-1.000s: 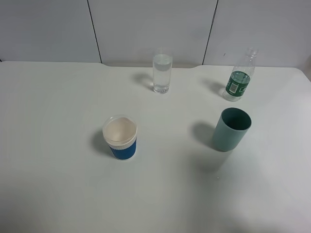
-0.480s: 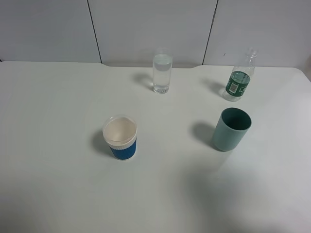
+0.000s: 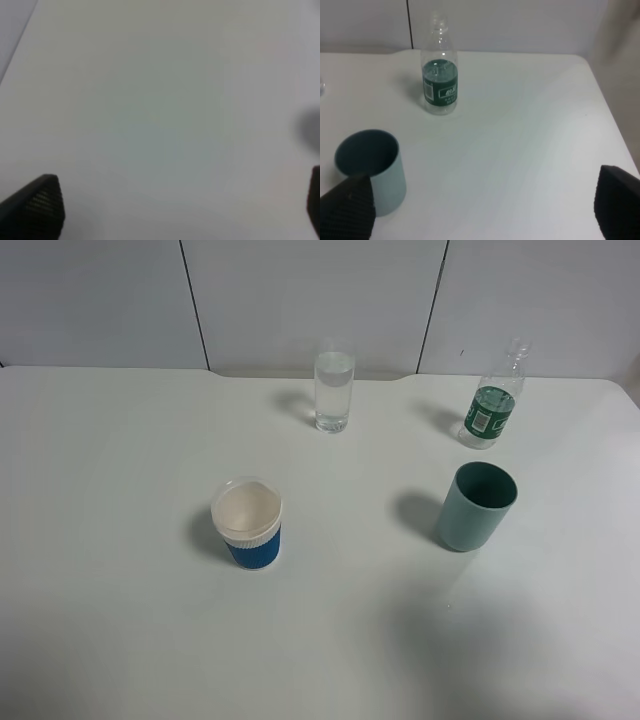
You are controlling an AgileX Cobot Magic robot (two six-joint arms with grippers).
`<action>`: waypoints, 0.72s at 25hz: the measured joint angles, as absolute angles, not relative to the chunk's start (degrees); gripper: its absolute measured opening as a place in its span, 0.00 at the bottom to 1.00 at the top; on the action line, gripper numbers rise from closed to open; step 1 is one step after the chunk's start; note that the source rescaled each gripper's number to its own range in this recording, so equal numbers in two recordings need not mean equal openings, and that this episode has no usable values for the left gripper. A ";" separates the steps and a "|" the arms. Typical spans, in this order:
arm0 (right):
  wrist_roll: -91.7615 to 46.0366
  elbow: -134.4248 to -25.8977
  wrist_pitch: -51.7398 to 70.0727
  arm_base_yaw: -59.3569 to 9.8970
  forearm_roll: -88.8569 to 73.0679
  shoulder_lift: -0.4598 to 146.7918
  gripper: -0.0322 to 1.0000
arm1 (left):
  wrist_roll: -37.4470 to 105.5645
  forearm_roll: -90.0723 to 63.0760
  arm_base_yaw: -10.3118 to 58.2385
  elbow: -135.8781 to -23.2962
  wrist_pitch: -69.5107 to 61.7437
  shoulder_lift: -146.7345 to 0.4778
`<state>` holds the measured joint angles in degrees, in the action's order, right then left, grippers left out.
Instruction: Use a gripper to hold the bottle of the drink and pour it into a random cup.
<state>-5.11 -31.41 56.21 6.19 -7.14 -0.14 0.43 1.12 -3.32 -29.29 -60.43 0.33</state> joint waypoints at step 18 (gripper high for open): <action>-5.11 -28.21 60.86 6.19 -7.00 -0.14 0.90 | 0.43 1.12 -3.32 -29.29 -60.43 0.33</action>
<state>-5.11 -28.21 60.86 6.19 -7.00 -0.14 0.43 1.12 -3.32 -29.29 -60.43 0.33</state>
